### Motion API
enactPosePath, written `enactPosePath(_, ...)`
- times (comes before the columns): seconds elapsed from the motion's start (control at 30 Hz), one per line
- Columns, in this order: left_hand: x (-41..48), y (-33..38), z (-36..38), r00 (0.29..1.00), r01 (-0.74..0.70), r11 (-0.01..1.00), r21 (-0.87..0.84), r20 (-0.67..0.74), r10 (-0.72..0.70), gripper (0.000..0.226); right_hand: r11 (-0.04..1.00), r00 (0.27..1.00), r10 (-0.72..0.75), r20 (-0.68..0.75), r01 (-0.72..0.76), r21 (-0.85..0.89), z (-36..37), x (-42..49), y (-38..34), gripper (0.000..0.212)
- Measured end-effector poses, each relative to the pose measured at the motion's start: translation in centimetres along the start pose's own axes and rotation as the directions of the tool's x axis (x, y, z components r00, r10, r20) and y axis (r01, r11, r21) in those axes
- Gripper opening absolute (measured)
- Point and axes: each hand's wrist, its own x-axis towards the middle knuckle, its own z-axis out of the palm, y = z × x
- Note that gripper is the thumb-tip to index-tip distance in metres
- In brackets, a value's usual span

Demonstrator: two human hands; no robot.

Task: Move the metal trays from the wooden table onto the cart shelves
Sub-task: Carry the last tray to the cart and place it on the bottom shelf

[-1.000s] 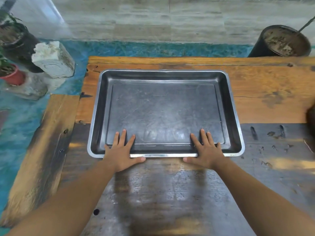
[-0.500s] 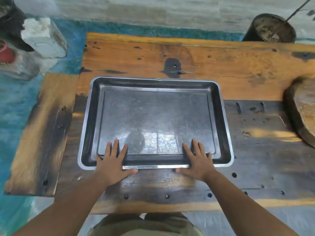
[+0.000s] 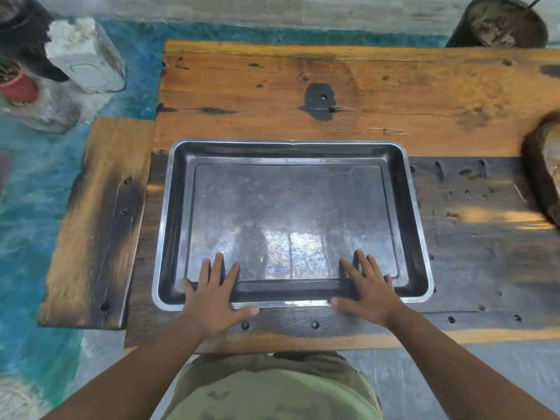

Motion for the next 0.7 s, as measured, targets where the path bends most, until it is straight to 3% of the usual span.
enactPosePath(0.13, 0.4, -1.0, -2.9, 0.971, 0.017, 0.997, -0.078, -0.238, -0.036, 0.107, 0.996, 0.935, 0.054, -0.35, -0.025, 0.085, -2.6, 0.9, 2.4, 0.077)
enactPosePath(0.23, 1.7, -2.6, -5.7, 0.926, 0.071, 0.988, -0.134, -0.359, -0.115, 0.102, 0.989, 0.87, 0.148, -0.47, -0.117, 0.094, -4.9, 2.8, 4.9, 0.078)
enactPosePath(0.37, 4.0, -5.1, -7.8, 0.836, 0.136, 0.962, -0.238, -0.493, -0.24, 0.088, 0.961, 0.791, 0.259, -0.554, -0.152, 0.233, -7.3, 5.1, 7.0, 0.082)
enactPosePath(0.5, 6.1, -7.4, -7.7, 0.796, 0.191, 0.898, -0.397, -0.472, -0.378, 0.098, 0.943, 0.722, 0.329, -0.608, -0.214, 0.256, -8.4, 6.6, 9.0, 0.082)
enactPosePath(0.6, 7.1, -9.4, -7.0, 0.777, 0.247, 0.827, -0.505, -0.406, -0.48, 0.102, 0.893, 0.741, 0.441, -0.507, -0.308, 0.327, -7.9, 7.3, 10.5, 0.088)
enactPosePath(0.7, 7.7, -11.0, -5.5, 0.751, 0.35, 0.736, -0.58, -0.296, -0.59, 0.095, 0.872, 0.761, 0.475, -0.441, -0.339, 0.355, -6.8, 7.9, 11.4, 0.081)
